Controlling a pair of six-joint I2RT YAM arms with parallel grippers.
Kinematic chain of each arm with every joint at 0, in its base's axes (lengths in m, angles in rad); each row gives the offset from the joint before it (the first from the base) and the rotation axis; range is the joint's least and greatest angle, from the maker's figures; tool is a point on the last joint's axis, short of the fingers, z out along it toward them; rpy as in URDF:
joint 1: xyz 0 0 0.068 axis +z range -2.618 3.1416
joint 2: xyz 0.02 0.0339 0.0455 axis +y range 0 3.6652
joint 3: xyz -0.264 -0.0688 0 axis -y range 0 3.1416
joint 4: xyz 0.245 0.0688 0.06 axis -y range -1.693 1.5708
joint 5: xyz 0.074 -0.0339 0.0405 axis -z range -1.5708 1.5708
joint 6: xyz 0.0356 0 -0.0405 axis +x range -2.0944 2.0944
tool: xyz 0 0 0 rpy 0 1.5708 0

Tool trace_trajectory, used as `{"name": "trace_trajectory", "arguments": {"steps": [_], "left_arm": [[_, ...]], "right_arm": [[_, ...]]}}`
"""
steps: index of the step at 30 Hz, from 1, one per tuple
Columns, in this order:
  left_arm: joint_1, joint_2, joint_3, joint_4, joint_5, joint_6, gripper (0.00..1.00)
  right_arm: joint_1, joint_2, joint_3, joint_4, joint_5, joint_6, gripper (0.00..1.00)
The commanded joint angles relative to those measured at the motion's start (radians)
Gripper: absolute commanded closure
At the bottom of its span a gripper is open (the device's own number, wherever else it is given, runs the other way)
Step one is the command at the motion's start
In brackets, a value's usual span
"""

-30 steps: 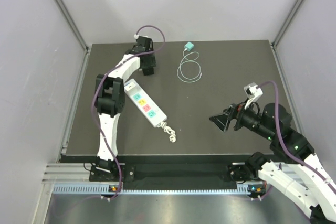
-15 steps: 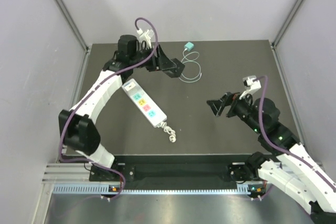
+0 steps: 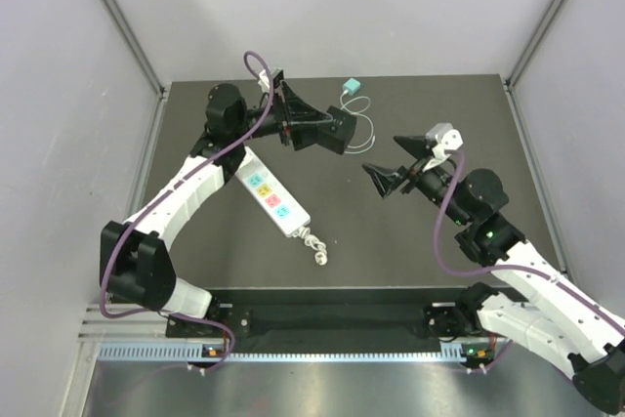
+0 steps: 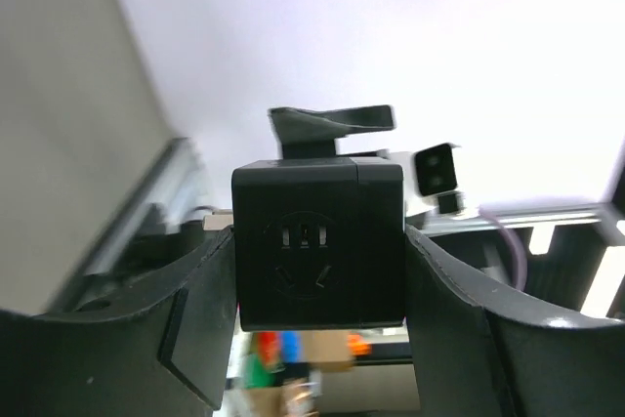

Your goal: Insert the plug

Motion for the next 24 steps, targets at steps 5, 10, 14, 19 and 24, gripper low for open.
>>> {"name": "trace_trajectory", "arguments": {"steps": [5,10,14,19,24], "left_arm": [[0.004,-0.013,-0.114,0.678,-0.066,-0.702,1.00],[0.004,-0.013,-0.154,0.691,-0.075,-0.725,1.00],[0.004,-0.019,-0.174,0.709,-0.104,-0.742,1.00],[0.001,-0.013,-0.166,0.682,-0.090,-0.707,1.00],[-0.008,-0.054,-0.163,0.542,-0.076,-0.603,1.00]], "right_arm": [[0.011,0.174,0.347,-0.096,-0.051,-0.015,0.00],[0.013,0.201,0.398,-0.138,-0.128,0.067,0.00],[0.011,0.198,0.387,-0.129,-0.134,0.054,0.00],[0.011,0.204,0.399,-0.150,-0.237,0.022,0.00],[0.011,0.215,0.383,-0.130,-0.309,-0.009,0.01]]}}
